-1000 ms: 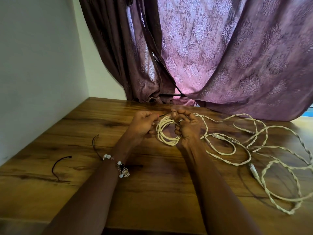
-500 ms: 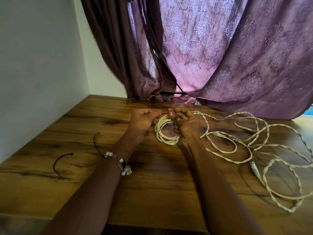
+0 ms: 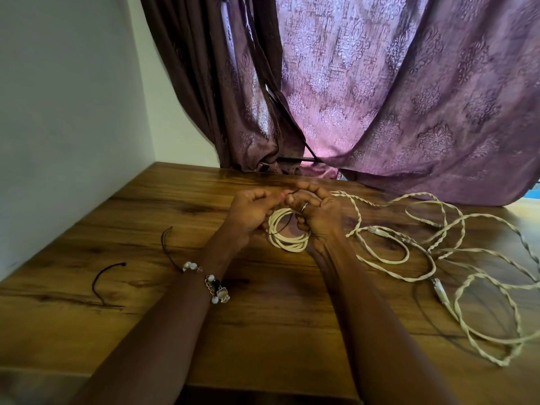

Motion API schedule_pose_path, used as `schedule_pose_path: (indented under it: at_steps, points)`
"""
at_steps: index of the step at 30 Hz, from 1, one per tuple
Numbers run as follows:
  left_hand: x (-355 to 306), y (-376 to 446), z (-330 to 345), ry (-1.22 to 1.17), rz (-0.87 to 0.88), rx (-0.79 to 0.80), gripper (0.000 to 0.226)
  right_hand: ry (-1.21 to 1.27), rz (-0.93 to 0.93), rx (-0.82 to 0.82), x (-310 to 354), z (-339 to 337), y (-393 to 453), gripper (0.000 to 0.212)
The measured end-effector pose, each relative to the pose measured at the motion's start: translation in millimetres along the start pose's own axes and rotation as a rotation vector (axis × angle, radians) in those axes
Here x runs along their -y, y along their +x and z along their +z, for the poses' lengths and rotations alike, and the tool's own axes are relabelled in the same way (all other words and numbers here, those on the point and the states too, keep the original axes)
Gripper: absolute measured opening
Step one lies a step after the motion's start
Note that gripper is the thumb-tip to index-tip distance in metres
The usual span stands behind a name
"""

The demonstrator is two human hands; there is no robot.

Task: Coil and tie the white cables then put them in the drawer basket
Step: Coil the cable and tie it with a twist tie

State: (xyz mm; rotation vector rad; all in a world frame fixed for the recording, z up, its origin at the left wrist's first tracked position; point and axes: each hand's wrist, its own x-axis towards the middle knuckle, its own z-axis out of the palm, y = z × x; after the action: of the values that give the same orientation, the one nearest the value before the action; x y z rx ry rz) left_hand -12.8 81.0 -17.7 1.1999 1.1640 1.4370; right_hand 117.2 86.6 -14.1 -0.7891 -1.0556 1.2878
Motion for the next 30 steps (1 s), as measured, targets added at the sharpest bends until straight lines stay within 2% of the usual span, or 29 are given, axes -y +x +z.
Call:
schedule_pose_path:
  at_steps: [6, 9, 11, 13, 14, 16, 20, 24, 26, 28, 30]
  points:
    - [-3.9, -1.5, -2.1, 0.131, 0.179, 0.124, 0.013, -0.015, 0.015, 0.037, 6.1, -5.4, 0.1, 0.027]
    - [0.2, 3.8, -4.3, 0.215, 0.262, 0.014, 0.018, -0.113, 0.045, 0.042, 8.5, -8.3, 2.2, 0.032]
    - [0.4, 5.7, -5.0, 0.177, 0.277, -0.086, 0.023, -0.137, 0.066, 0.058, 9.8, -9.2, 2.5, 0.033]
    - [-1.1, 6.5, -5.9, 0.103, 0.289, -0.042, 0.010, -0.129, 0.093, 0.089, 11.3, -8.0, 0.6, 0.032]
    - [-1.0, 6.6, -6.0, 0.090, 0.291, 0.010, 0.003, -0.120, 0.105, 0.106, 11.2, -7.5, 0.1, 0.030]
    - [-0.2, 5.2, -5.1, 0.069, 0.270, 0.074, 0.006, -0.107, 0.112, 0.143, 10.7, -7.5, -0.4, 0.022]
    - [-2.8, 4.5, -3.4, 0.044, 0.231, 0.030, 0.019, -0.142, 0.120, 0.182, 6.0, -7.0, 1.5, 0.018]
    - [-2.0, 1.0, 0.7, 0.116, 0.292, -0.016, 0.013, -0.093, 0.194, 0.237, 1.0, -10.0, 9.7, 0.013]
    - [-3.0, 3.1, 1.8, 0.102, 0.273, -0.094, 0.013, -0.117, 0.247, 0.313, 0.4, -16.1, 12.0, 0.018]
    - [-8.2, 8.6, -4.6, -0.040, 0.171, -0.220, 0.015, -0.195, 0.285, 0.384, 0.4, -19.7, 9.7, 0.030]
    - [-11.8, 13.4, -17.6, -0.095, 0.082, -0.261, 0.014, -0.222, 0.281, 0.414, -0.8, -20.1, 8.0, 0.040]
